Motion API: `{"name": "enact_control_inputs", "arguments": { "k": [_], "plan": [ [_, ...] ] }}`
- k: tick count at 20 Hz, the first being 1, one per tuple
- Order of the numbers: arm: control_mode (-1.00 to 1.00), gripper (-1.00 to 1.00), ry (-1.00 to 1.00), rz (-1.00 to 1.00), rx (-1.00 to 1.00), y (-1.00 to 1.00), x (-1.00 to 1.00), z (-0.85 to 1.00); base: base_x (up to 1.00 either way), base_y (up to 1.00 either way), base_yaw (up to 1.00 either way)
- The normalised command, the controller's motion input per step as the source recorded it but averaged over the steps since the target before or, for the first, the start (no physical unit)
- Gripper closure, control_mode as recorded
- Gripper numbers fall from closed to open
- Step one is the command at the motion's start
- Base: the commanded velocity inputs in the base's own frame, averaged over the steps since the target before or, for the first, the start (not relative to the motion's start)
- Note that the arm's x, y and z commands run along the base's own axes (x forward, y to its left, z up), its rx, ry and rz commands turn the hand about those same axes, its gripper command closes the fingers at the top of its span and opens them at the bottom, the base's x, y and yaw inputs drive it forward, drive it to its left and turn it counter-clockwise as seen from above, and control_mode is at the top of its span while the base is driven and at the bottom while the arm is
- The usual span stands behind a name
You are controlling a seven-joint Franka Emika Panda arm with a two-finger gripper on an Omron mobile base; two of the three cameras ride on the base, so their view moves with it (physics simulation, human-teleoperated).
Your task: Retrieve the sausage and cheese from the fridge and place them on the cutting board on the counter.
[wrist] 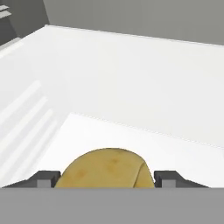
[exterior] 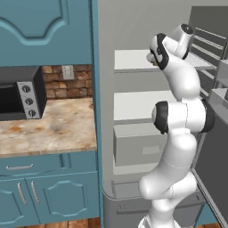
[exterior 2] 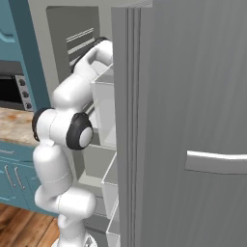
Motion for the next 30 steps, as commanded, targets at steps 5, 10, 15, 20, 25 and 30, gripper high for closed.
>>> {"name": "enact_control_inputs", "arguments": {
  "k": [5, 10, 15, 20, 25, 30],
  "plan": [
    [-1.0, 1.0, -0.04, 0.0, 0.0, 0.11, -0.67, -0.02, 0.0, 0.0, 0.0],
    [-1.0, 1.0, -0.03, 0.0, 0.0, 0.26, -0.83, -0.08, 0.0, 0.0, 0.0],
    [-1.0, 1.0, -0.04, -0.03, -0.03, 0.34, -0.94, -0.2, 0.0, 0.0, 0.0],
    [-1.0, 1.0, -0.09, 0.0, -0.08, 0.32, -0.94, -0.31, 0.0, 0.0, 0.0],
    [-1.0, 1.0, -0.1, -0.01, -0.05, 0.34, -0.94, -0.44, 0.0, 0.0, 0.0],
    [-1.0, 1.0, -0.02, -0.08, 0.0, 0.25, -0.93, -0.44, 0.0, 0.0, 0.0]
  ]
}}
